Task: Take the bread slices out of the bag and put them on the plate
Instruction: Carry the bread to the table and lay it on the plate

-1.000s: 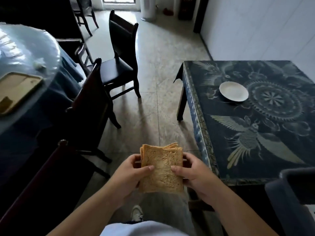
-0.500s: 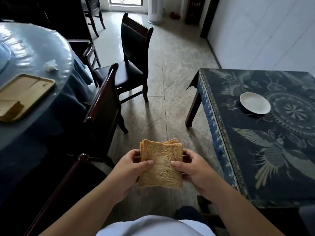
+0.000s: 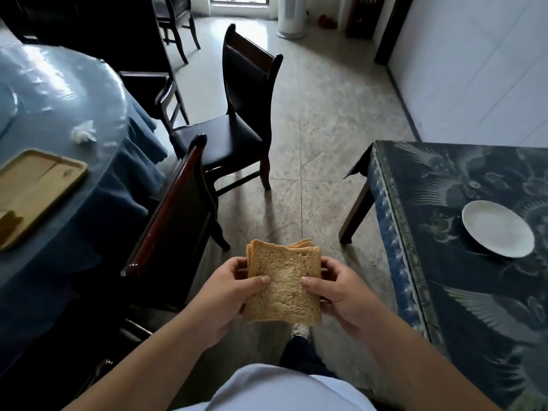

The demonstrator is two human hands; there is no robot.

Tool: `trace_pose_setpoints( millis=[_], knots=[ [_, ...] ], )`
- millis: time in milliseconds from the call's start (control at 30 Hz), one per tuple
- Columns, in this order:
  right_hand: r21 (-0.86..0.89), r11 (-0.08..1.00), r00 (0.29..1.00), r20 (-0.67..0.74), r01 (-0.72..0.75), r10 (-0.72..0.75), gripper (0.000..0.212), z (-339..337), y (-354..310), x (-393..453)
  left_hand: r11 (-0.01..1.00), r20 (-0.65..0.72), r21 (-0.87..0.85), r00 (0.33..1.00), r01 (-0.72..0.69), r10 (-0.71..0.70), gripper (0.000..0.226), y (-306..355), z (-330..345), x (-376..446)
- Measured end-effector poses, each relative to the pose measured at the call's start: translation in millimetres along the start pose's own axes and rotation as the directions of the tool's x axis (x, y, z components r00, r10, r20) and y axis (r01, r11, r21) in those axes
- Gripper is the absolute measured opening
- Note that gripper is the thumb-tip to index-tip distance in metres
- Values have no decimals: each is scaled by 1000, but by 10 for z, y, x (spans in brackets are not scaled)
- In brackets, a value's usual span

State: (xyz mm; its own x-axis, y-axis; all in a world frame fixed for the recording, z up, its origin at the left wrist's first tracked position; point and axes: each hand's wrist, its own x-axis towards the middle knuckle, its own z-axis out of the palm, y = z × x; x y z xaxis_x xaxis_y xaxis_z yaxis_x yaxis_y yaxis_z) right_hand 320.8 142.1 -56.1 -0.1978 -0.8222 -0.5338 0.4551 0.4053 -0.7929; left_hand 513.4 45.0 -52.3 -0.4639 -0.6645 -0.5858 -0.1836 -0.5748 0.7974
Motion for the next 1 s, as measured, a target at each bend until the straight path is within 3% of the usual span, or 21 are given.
trace_pose_setpoints(
  millis=[100,300,500,600,733,900,1000],
  knots=[
    [-18,1000,1000,17,-18,18,43,-135,-344,424,999,-34,-34,999,11,-12,35,330,135,365],
    [-52,999,998,65,-10,13,42,-363,-1006,1180,999,-86,-48,996,-10,6,35,946,360,1036],
    [-55,998,998,60,-25,28,49,-494,-1465,1794,995,-35,-95,999,1,-4,32,1398,363,1667],
    [-40,999,998,48,-30,32,55,-513,-1646,2081,995,16,-95,1000,13,-11,43,1602,284,2054],
    [-3,1000,999,-31,-25,25,39,-506,-1868,2484,998,108,-43,993,49,-44,52,1919,184,2674],
    [96,995,979,-203,38,-18,35,-529,-2067,2818,991,279,119,955,67,-98,48,2408,198,3414],
    [192,973,939,-338,127,-56,44,-628,-2134,2842,971,395,230,905,68,-157,46,2662,437,3746]
  ],
)
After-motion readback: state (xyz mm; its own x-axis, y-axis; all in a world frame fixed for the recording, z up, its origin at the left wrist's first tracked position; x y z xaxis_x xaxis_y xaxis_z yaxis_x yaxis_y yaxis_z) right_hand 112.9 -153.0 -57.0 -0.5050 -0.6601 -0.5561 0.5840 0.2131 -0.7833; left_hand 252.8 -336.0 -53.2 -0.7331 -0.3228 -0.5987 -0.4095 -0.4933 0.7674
